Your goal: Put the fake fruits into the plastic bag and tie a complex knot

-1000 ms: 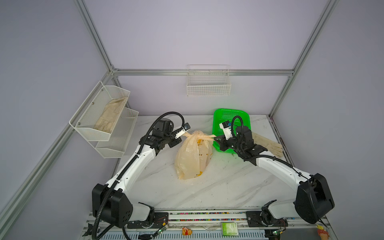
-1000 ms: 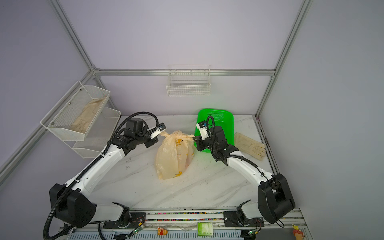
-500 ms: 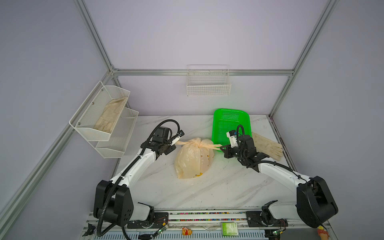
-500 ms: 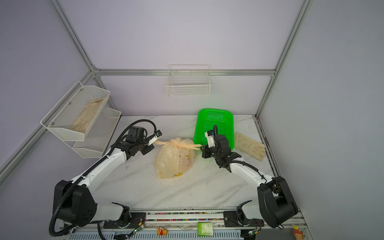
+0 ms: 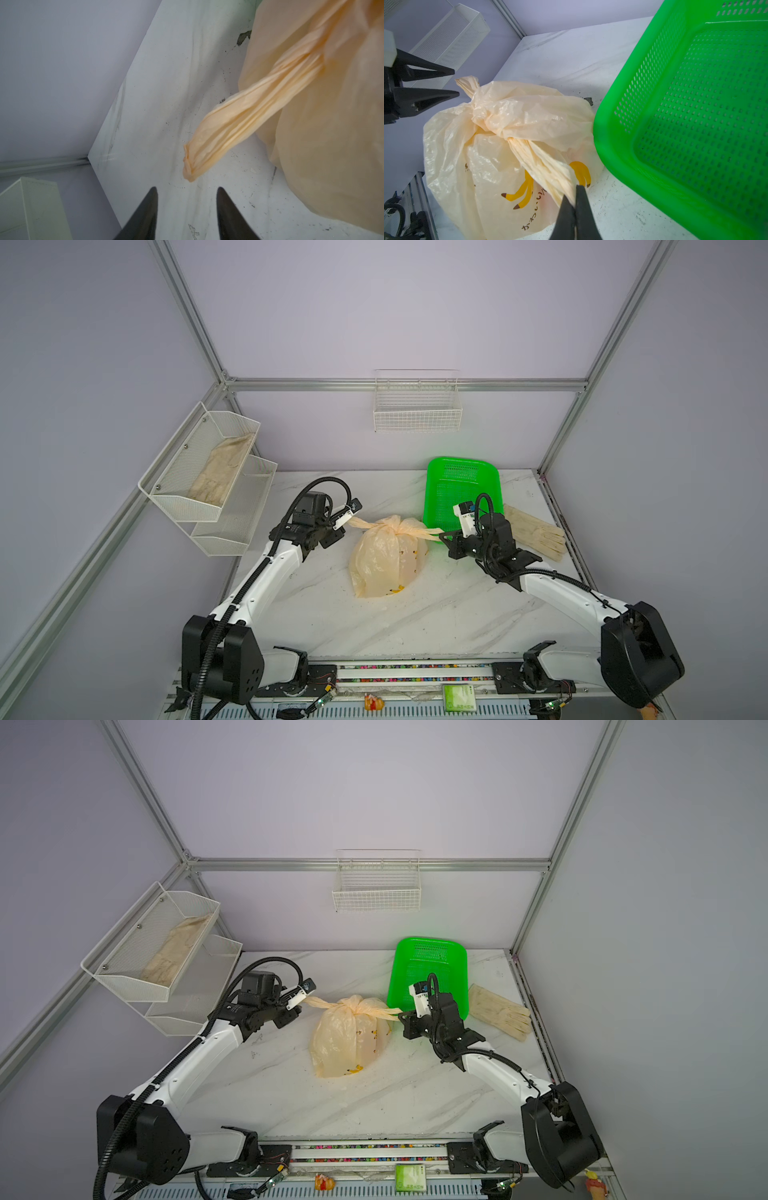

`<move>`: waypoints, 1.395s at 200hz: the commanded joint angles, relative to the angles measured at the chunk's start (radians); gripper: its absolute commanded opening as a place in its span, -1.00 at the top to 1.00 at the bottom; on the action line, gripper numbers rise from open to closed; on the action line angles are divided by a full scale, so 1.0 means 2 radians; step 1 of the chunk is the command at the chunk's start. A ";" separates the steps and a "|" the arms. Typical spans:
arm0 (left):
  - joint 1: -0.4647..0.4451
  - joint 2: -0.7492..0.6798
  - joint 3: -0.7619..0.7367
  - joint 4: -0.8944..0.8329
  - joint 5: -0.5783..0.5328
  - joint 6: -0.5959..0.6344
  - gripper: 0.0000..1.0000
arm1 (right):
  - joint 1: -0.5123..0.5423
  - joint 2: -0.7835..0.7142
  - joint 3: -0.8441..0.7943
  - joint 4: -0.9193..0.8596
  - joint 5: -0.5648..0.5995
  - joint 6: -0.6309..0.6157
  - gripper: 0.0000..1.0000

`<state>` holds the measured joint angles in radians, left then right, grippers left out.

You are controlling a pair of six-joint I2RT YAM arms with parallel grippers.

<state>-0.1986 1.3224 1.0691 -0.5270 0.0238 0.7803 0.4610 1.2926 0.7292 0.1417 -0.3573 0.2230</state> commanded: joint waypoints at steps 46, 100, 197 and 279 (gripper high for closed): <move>-0.008 0.041 0.058 0.004 0.005 0.057 -0.58 | 0.002 0.011 0.021 0.012 -0.008 -0.006 1.00; -0.022 0.089 0.094 0.015 0.019 0.083 -0.62 | 0.002 0.019 0.025 0.012 -0.010 -0.009 1.00; -0.029 0.079 0.087 -0.009 0.064 0.117 1.00 | 0.002 0.020 0.033 -0.013 0.021 -0.011 1.00; 0.001 0.070 -0.004 0.062 -0.172 0.003 1.00 | -0.067 -0.001 -0.038 -0.092 0.041 0.052 1.00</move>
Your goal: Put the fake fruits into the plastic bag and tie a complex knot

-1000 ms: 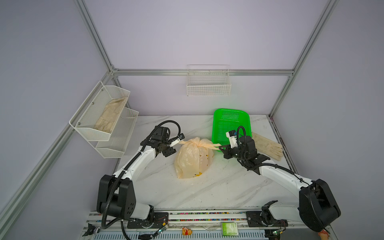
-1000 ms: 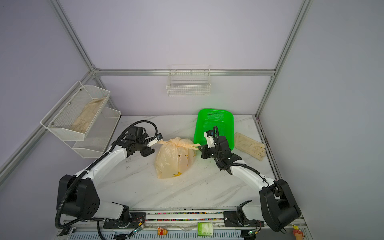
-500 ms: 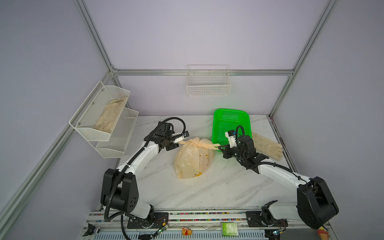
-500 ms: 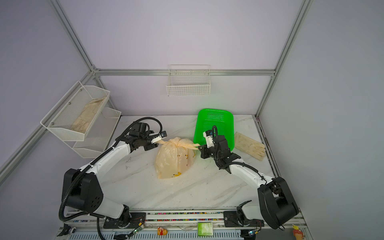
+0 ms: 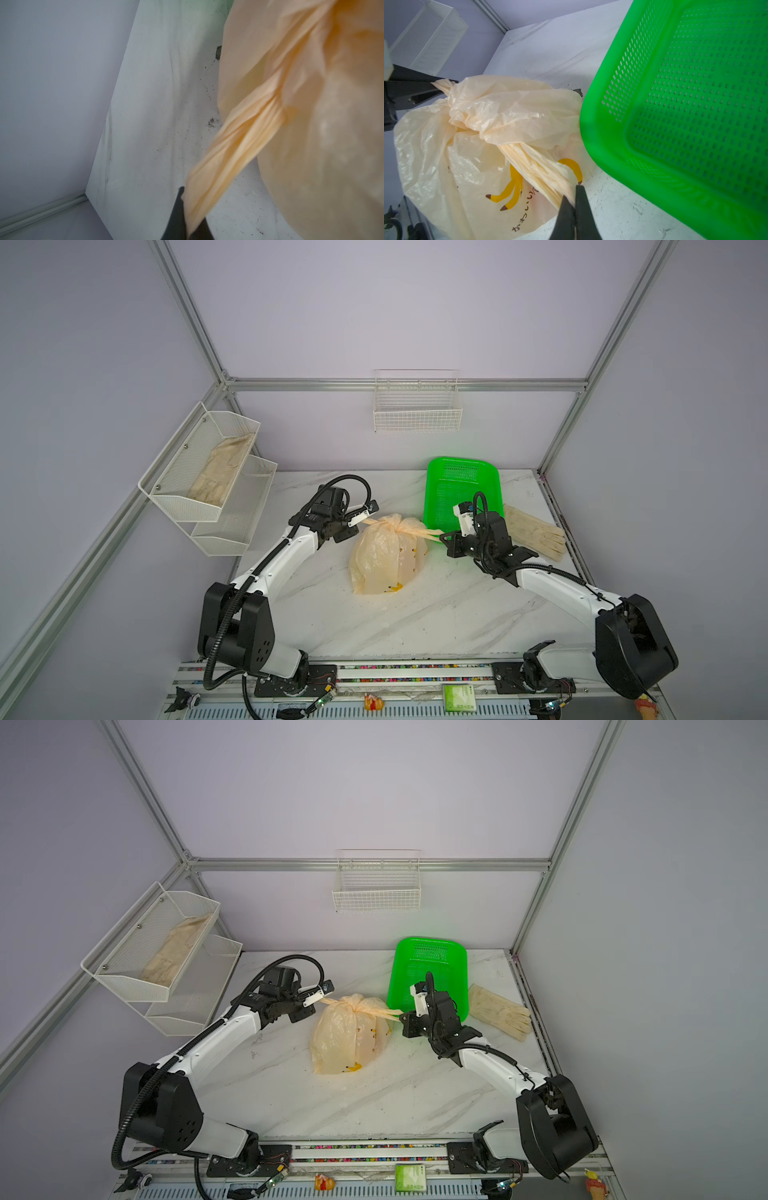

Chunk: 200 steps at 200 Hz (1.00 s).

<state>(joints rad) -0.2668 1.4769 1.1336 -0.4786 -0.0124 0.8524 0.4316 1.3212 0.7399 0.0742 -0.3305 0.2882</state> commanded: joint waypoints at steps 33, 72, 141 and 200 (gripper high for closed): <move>0.038 0.008 -0.035 0.047 -0.162 -0.044 1.00 | -0.062 -0.026 -0.076 -0.042 0.021 0.026 1.00; 0.025 -0.044 -0.018 0.020 -0.060 -0.087 0.81 | -0.045 -0.087 -0.067 0.000 -0.034 0.026 0.96; 0.025 -0.183 -0.026 0.013 -0.050 -0.317 -0.68 | -0.044 -0.196 0.020 -0.065 0.094 -0.038 -0.49; 0.026 -0.322 -0.271 0.304 -0.199 -0.543 -0.99 | -0.044 -0.198 -0.061 0.057 0.348 -0.009 -0.95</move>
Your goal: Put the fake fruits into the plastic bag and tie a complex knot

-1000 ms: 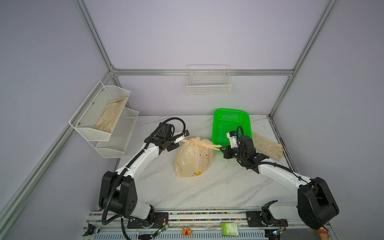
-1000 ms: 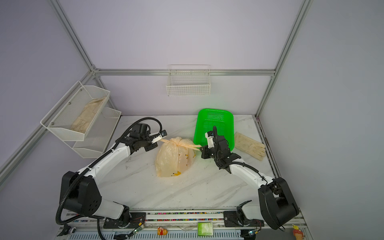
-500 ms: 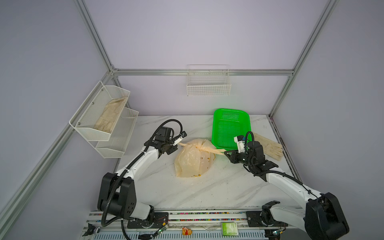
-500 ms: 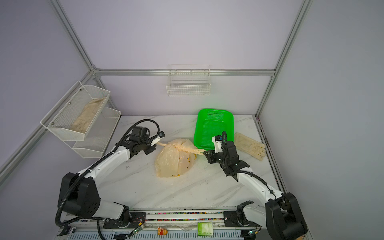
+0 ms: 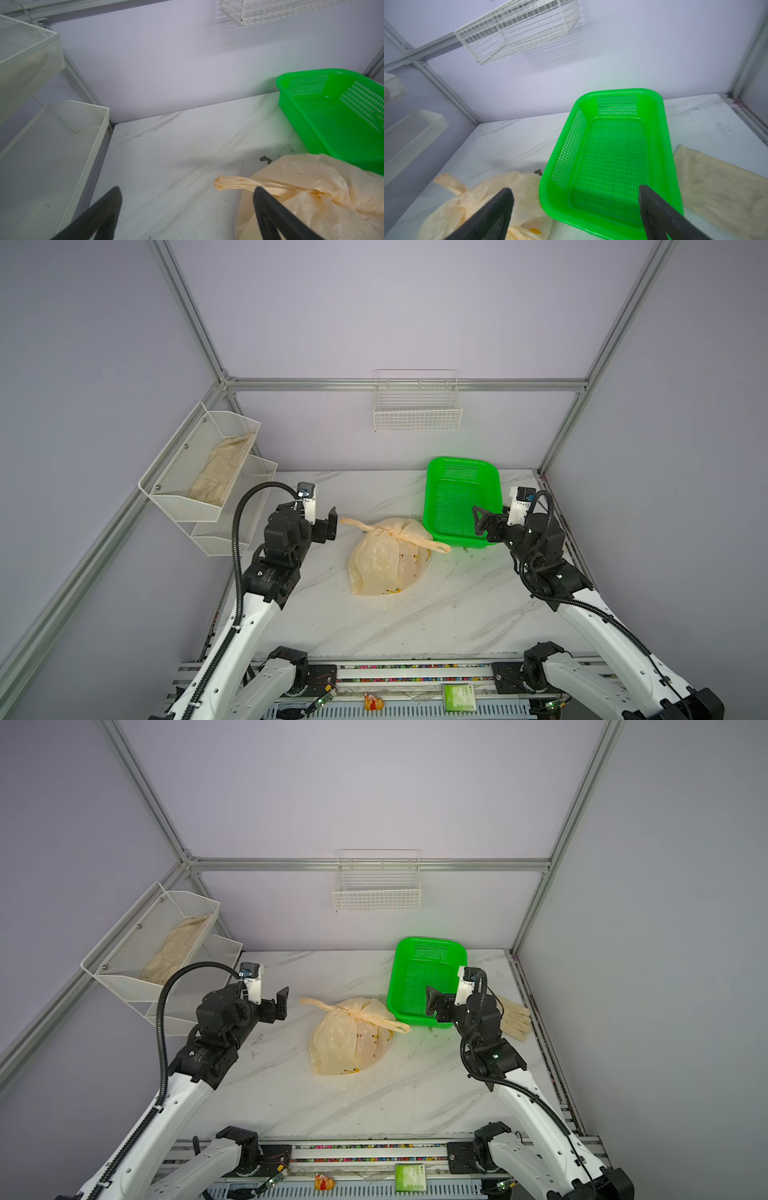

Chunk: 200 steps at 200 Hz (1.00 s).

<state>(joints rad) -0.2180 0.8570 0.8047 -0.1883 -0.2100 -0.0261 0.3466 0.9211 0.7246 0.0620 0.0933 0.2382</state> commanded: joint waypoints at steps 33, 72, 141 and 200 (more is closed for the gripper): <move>0.010 0.014 -0.179 0.287 -0.193 -0.020 -0.99 | -0.002 0.011 -0.160 0.205 0.232 0.001 -0.95; 0.038 0.149 -0.215 0.383 -0.164 0.040 -0.99 | -0.005 0.047 -0.243 0.439 0.238 -0.094 -0.95; 0.113 0.352 -0.215 0.555 0.013 -0.003 -0.99 | -0.036 0.309 -0.240 0.724 0.199 -0.150 -0.95; 0.119 0.357 -0.213 0.565 0.035 0.004 -0.99 | -0.087 0.452 -0.207 0.824 0.137 -0.155 -0.95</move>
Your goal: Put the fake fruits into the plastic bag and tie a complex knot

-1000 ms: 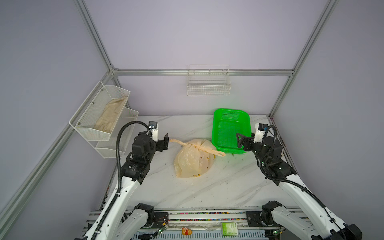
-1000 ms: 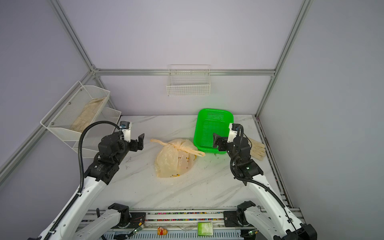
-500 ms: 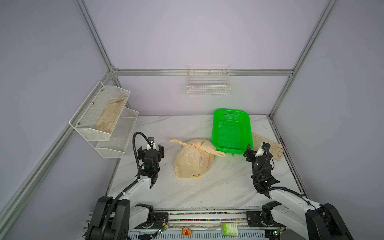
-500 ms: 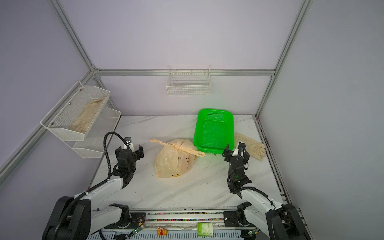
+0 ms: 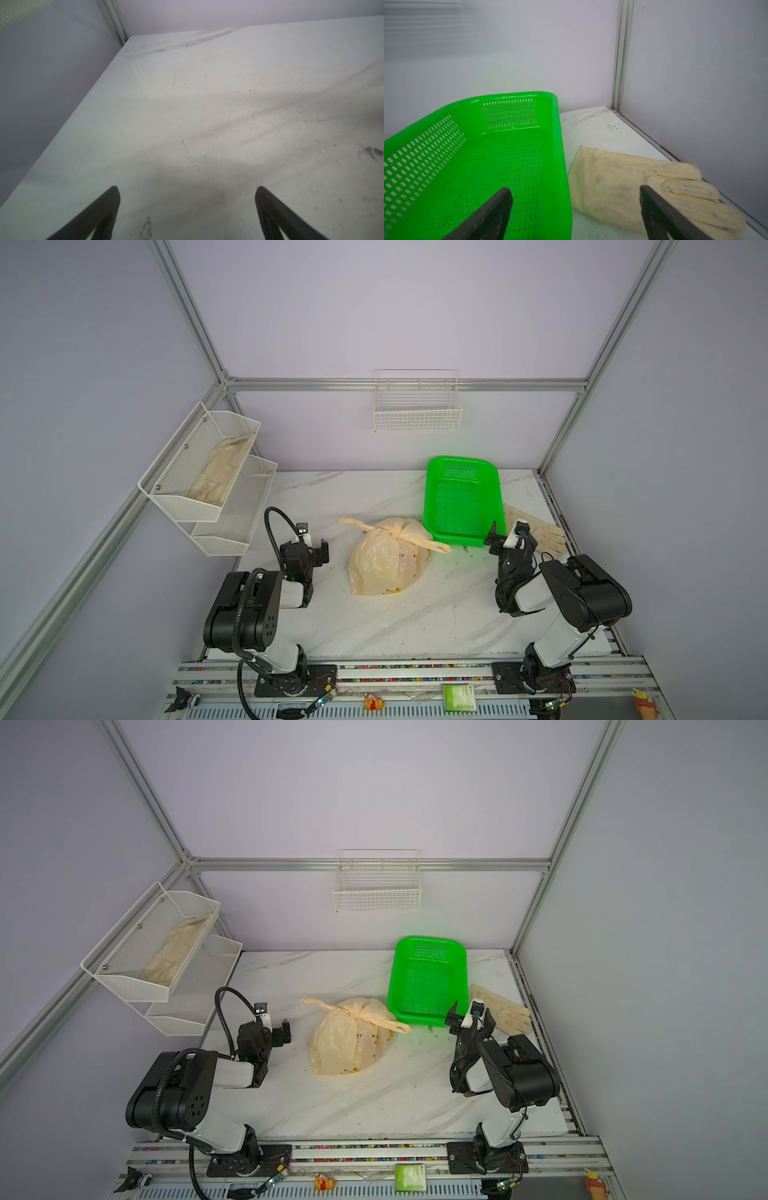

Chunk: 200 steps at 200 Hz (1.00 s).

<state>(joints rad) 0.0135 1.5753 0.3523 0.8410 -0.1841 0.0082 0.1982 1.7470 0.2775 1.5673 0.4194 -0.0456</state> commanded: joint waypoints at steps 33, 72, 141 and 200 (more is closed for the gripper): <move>0.003 -0.003 0.013 0.050 0.023 -0.010 -0.99 | -0.017 0.027 0.078 -0.066 -0.010 0.001 -0.95; 0.003 -0.003 0.013 0.050 0.024 -0.009 -0.99 | -0.016 0.022 0.080 -0.074 -0.007 -0.003 -0.95; 0.003 -0.003 0.013 0.050 0.024 -0.010 -0.99 | -0.017 0.025 0.080 -0.069 -0.007 -0.004 -0.95; 0.003 -0.003 0.013 0.050 0.025 -0.008 -0.99 | -0.017 0.025 0.080 -0.069 -0.007 -0.004 -0.95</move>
<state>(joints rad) 0.0135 1.5753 0.3523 0.8749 -0.1413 0.0086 0.1680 1.7947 0.4324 1.4418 0.4007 -0.0383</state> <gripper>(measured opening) 0.996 0.975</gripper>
